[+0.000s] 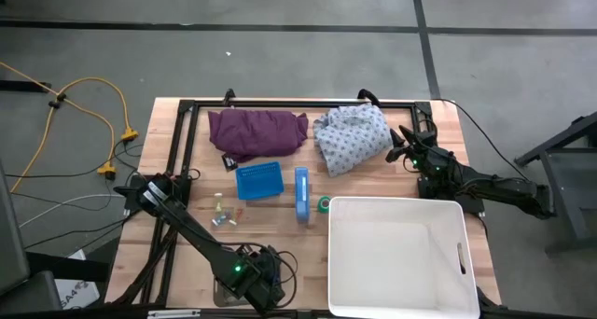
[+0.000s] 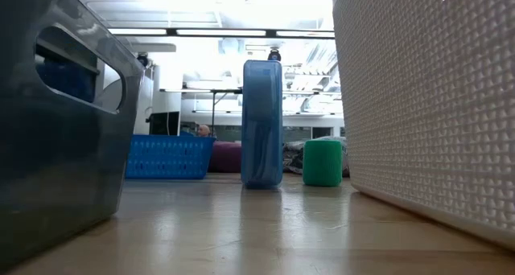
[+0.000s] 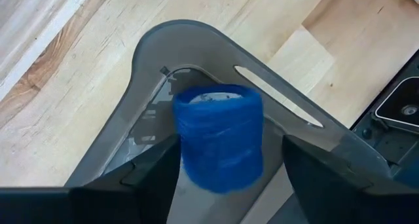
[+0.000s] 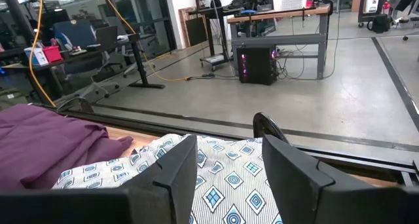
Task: Pick & Place Medicine items
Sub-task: Put the blue bandage into the black bin, then put the green bandage into the black bin
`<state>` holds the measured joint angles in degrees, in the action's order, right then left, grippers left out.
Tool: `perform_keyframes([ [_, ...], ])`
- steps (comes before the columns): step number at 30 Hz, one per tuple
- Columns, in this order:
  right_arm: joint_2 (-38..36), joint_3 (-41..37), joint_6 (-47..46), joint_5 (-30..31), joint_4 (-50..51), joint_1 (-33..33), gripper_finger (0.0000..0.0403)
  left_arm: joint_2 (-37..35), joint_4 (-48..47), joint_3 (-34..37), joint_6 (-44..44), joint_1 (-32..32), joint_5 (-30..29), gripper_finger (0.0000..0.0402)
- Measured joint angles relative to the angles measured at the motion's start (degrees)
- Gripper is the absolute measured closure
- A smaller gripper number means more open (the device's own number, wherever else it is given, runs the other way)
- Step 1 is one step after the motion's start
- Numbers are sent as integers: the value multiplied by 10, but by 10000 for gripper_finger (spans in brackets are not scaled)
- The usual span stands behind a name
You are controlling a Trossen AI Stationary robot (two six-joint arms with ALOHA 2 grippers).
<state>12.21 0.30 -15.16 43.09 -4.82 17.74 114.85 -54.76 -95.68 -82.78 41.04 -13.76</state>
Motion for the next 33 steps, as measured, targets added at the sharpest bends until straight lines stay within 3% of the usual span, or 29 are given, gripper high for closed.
perform_keyframes([
  [9,0,0,0,0,0,0,243,-1,0,0,3,0,-3,136],
  [16,0,0,0,0,0,0,243,-67,-13,-2,-9,10,-79,136],
  [28,0,0,0,0,0,0,243,-80,-48,0,9,1,-80,136],
  [33,0,0,0,0,0,0,243,-80,-52,0,57,-15,-79,136],
])
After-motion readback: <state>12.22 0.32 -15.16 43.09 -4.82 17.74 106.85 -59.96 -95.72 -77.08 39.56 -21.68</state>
